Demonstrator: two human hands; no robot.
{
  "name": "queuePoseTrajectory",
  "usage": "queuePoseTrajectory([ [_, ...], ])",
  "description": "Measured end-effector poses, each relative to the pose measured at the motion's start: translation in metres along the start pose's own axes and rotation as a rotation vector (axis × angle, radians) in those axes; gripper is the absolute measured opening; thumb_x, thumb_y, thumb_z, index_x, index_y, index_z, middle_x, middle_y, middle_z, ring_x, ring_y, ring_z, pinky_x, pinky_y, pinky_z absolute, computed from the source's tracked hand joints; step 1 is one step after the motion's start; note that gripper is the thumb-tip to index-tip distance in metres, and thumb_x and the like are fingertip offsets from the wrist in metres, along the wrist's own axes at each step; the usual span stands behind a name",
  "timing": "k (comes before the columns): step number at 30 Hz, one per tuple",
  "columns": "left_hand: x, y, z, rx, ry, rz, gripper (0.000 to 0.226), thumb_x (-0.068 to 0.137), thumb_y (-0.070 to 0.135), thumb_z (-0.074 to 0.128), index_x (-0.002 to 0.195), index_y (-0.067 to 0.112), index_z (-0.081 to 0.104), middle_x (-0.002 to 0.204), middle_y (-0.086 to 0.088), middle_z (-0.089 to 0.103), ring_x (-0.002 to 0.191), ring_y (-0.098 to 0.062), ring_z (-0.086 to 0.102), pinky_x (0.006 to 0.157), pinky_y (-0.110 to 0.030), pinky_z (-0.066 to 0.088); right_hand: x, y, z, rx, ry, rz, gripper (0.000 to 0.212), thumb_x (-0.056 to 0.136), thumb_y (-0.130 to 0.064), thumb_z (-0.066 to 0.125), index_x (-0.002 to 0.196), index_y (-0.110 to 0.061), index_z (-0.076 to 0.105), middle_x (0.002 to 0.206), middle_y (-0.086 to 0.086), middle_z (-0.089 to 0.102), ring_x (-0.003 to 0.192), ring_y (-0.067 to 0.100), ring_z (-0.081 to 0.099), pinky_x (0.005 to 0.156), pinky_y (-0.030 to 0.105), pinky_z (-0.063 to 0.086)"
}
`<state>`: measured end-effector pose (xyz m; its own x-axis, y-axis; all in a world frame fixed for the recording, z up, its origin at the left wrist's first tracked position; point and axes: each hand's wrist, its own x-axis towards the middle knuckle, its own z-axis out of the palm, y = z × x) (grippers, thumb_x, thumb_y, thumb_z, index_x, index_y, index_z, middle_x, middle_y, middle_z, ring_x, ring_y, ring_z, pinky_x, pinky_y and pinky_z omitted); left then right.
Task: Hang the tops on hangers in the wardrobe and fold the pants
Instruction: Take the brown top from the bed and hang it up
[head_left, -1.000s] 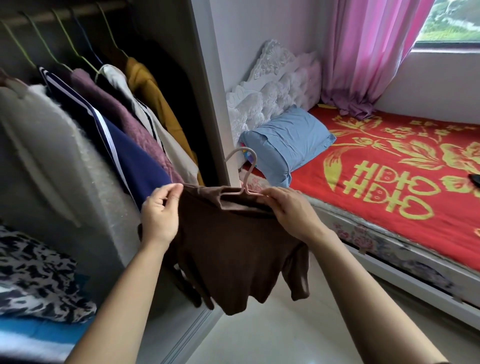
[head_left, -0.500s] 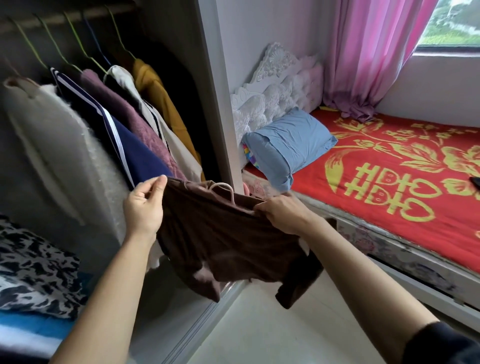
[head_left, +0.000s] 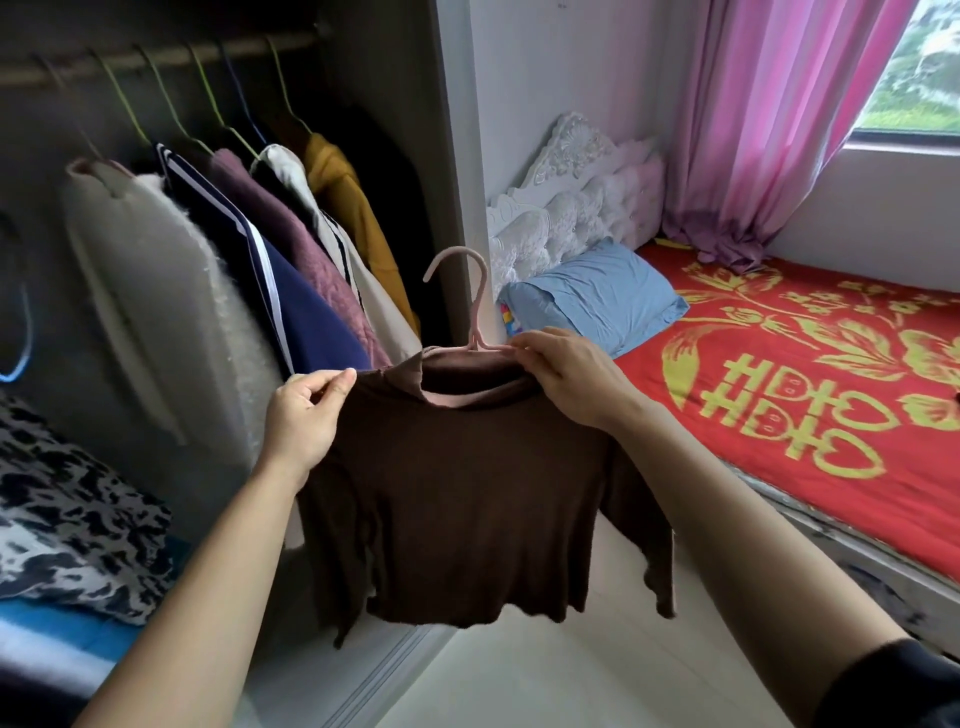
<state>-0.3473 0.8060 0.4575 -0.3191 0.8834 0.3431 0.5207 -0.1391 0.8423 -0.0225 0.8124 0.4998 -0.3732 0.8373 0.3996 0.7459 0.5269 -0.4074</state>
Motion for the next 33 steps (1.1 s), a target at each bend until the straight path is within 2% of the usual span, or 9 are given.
queuePoseTrajectory([
  [3,0.007,-0.001,-0.008,-0.043,0.035,-0.024,0.009,0.089,0.042,0.068,0.082,0.036,0.071,0.101,0.001,0.069,0.093,-0.009,0.065,0.078,-0.016,0.045,0.009,-0.005,-0.004,-0.005,-0.005,-0.004,0.031,0.106,-0.031,0.043,0.128,-0.021,0.063,0.114,0.005,0.064,0.109,0.024,0.058,0.092,0.045,0.048],
  [7,0.01,-0.004,-0.015,-0.036,0.099,-0.001,0.009,0.087,0.04,0.07,0.086,0.032,0.073,0.102,-0.003,0.068,0.094,-0.016,0.066,0.089,-0.032,0.053,0.019,-0.011,-0.008,-0.035,-0.064,-0.023,0.03,0.106,-0.032,0.044,0.125,-0.023,0.065,0.112,0.004,0.065,0.107,0.024,0.059,0.091,0.046,0.048],
  [11,0.012,0.005,-0.021,0.009,0.068,0.044,0.051,0.087,0.061,0.048,0.113,0.024,0.072,0.119,-0.003,0.066,0.112,-0.018,0.061,0.104,-0.041,0.046,0.028,-0.019,-0.006,0.087,0.079,-0.075,0.026,0.105,-0.028,0.048,0.118,-0.016,0.067,0.102,0.003,0.066,0.098,0.02,0.06,0.087,0.037,0.048],
  [14,0.013,0.019,-0.024,0.007,-0.056,0.088,0.065,0.086,0.07,0.039,0.129,0.027,0.062,0.131,0.008,0.061,0.124,-0.007,0.054,0.11,-0.031,0.039,0.036,-0.028,-0.005,0.118,0.099,-0.111,0.023,0.104,-0.025,0.051,0.114,-0.014,0.068,0.098,-0.001,0.066,0.092,0.015,0.061,0.084,0.029,0.047],
  [16,0.008,0.023,-0.026,0.043,-0.196,0.136,0.054,0.085,0.068,0.055,0.129,0.037,0.06,0.125,0.023,0.061,0.118,0.007,0.053,0.104,-0.015,0.038,0.04,-0.034,-0.003,0.121,0.095,-0.149,0.021,0.103,-0.023,0.052,0.113,-0.015,0.068,0.094,-0.009,0.064,0.088,0.008,0.059,0.081,0.02,0.045],
  [18,0.004,0.024,-0.024,0.05,-0.239,0.201,0.034,0.083,0.048,0.073,0.116,0.041,0.068,0.108,0.028,0.068,0.105,0.008,0.061,0.091,-0.005,0.042,0.044,-0.04,-0.001,0.127,0.081,-0.171,0.02,0.102,-0.024,0.054,0.113,-0.018,0.069,0.09,-0.017,0.06,0.085,0.001,0.056,0.076,0.009,0.041],
  [22,0.007,0.024,-0.028,-0.027,-0.073,0.264,0.021,0.085,0.022,0.075,0.105,0.021,0.076,0.086,0.022,0.069,0.086,0.007,0.064,0.079,-0.004,0.042,0.049,-0.049,0.005,0.178,0.068,-0.174,0.02,0.1,-0.03,0.059,0.113,-0.025,0.072,0.096,-0.013,0.067,0.087,0.002,0.061,0.076,0.009,0.042],
  [26,0.02,0.012,-0.059,-0.087,0.03,0.282,0.02,0.087,0.022,0.074,0.107,0.027,0.073,0.096,0.012,0.07,0.094,0.001,0.066,0.088,-0.011,0.046,0.057,-0.062,0.005,0.232,0.034,-0.13,0.033,0.099,-0.045,0.054,0.123,-0.029,0.069,0.107,-0.013,0.063,0.098,-0.003,0.059,0.081,0.006,0.042],
  [33,0.05,-0.016,-0.114,0.123,0.28,0.32,0.022,0.091,0.019,0.069,0.11,0.009,0.074,0.102,0.003,0.069,0.096,-0.001,0.061,0.089,-0.007,0.04,0.091,-0.13,0.018,0.468,-0.311,-0.128,0.014,0.095,-0.029,0.067,0.104,-0.026,0.077,0.09,-0.006,0.076,0.079,0.007,0.071,0.07,0.024,0.057],
])
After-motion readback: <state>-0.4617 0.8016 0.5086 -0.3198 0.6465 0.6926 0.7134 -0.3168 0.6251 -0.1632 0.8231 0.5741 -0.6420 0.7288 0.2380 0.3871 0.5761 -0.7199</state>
